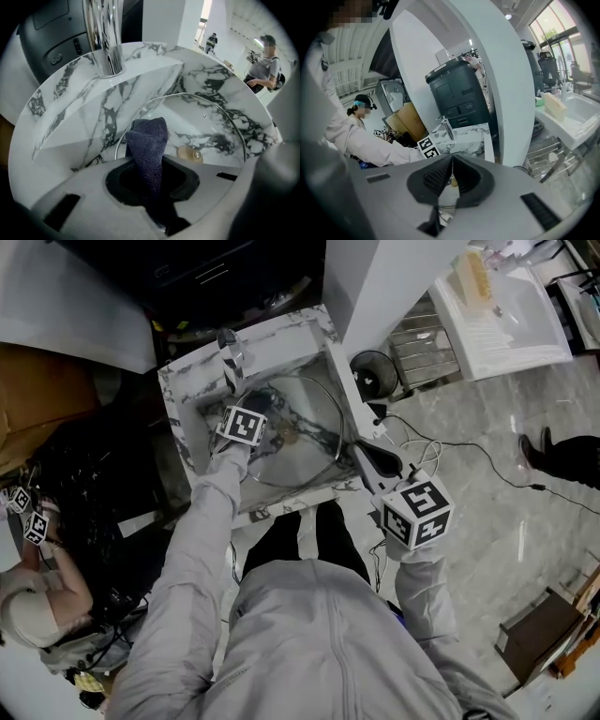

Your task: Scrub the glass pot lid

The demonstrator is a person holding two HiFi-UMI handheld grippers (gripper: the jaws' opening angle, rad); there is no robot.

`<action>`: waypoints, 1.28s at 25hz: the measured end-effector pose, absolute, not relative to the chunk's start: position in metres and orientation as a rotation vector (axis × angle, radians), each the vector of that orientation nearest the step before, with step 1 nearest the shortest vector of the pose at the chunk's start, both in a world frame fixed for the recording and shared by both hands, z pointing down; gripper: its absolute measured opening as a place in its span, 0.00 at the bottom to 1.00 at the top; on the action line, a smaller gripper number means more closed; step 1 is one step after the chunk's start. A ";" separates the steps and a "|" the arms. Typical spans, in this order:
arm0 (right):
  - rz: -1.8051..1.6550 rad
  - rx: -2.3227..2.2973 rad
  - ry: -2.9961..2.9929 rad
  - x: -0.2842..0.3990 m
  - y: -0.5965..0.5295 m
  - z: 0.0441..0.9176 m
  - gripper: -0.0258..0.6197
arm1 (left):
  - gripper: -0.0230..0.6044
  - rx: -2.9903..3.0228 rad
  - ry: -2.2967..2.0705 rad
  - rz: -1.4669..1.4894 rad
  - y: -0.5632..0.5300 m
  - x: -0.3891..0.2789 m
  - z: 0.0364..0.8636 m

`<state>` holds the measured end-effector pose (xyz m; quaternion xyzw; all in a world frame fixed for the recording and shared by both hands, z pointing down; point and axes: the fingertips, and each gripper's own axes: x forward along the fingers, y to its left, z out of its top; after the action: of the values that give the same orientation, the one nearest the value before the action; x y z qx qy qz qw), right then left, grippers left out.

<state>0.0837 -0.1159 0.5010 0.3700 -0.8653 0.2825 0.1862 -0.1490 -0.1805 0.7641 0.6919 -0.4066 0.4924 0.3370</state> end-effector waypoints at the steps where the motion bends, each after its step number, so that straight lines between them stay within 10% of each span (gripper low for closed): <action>1: 0.796 1.042 -2.433 0.085 -0.115 0.502 0.09 | 0.16 1.795 -1.076 1.272 -0.183 -0.148 0.764; 32: 0.782 0.958 -2.438 0.096 -0.115 0.502 0.09 | 0.16 2.077 -0.367 1.042 -0.106 0.037 0.743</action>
<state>0.0962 -0.1151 0.5022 0.3432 -0.8733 0.2800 0.2026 0.0375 -0.1058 0.7430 0.8150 -0.1440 0.4090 0.3845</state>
